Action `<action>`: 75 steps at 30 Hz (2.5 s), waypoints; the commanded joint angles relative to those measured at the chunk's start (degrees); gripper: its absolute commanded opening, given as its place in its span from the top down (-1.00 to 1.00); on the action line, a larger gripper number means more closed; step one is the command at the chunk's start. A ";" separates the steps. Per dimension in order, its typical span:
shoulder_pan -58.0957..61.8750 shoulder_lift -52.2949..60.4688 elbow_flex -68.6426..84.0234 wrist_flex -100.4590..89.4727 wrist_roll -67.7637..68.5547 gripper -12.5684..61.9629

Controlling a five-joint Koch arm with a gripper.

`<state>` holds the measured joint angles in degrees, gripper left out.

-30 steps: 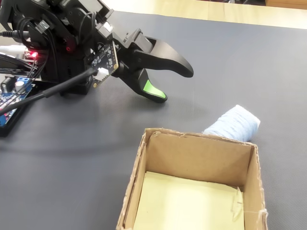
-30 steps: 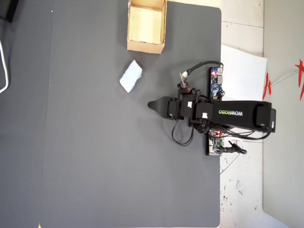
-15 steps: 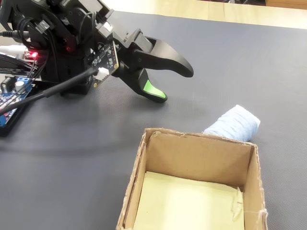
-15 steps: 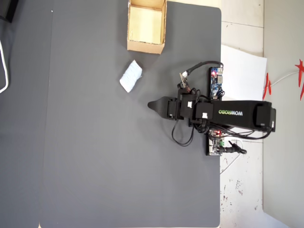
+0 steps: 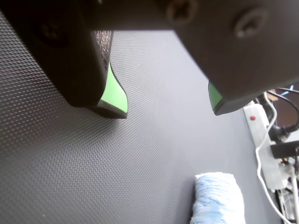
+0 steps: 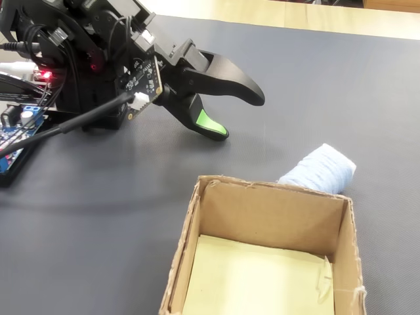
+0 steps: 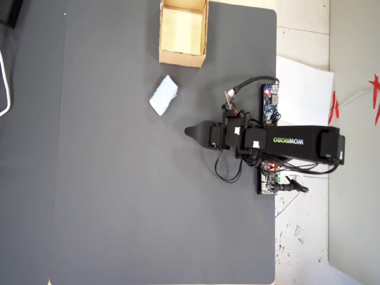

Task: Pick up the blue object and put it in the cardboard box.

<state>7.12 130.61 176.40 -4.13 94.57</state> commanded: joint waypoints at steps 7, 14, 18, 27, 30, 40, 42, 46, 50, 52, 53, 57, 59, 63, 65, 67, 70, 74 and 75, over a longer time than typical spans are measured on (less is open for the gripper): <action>-0.88 5.01 -1.67 4.39 -10.90 -0.26; -0.26 4.22 -8.88 10.02 -12.22 -0.26; -0.35 2.55 -15.38 17.40 -13.62 -0.24; 1.58 -6.33 -30.15 23.82 -15.56 -0.24; 2.11 -9.84 -32.70 23.99 -15.56 -0.24; 7.29 -24.17 -47.72 27.51 -15.56 -0.22; 8.35 -27.16 -50.45 28.30 -15.56 -0.22; 10.99 -33.57 -55.90 28.83 -15.47 -0.22; 12.92 -38.94 -60.29 29.53 -15.47 -0.22; 13.97 -41.48 -61.61 29.62 -15.47 -0.22; 14.41 -42.36 -62.05 29.62 -15.47 -0.22; 16.61 -46.93 -62.84 29.71 -15.38 -0.22; 17.14 -48.60 -62.58 29.62 -15.38 -0.22; 17.75 -50.19 -62.58 29.53 -15.29 -0.10; 18.37 -50.36 -62.49 29.44 -15.29 0.09; 18.81 -50.10 -62.23 29.27 -15.29 0.29; 19.51 -48.96 -60.29 27.60 -15.38 0.50; 19.42 -46.05 -57.48 23.55 -14.50 0.50; 19.25 -44.82 -56.60 21.97 -13.97 0.50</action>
<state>26.10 83.23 120.76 19.95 79.28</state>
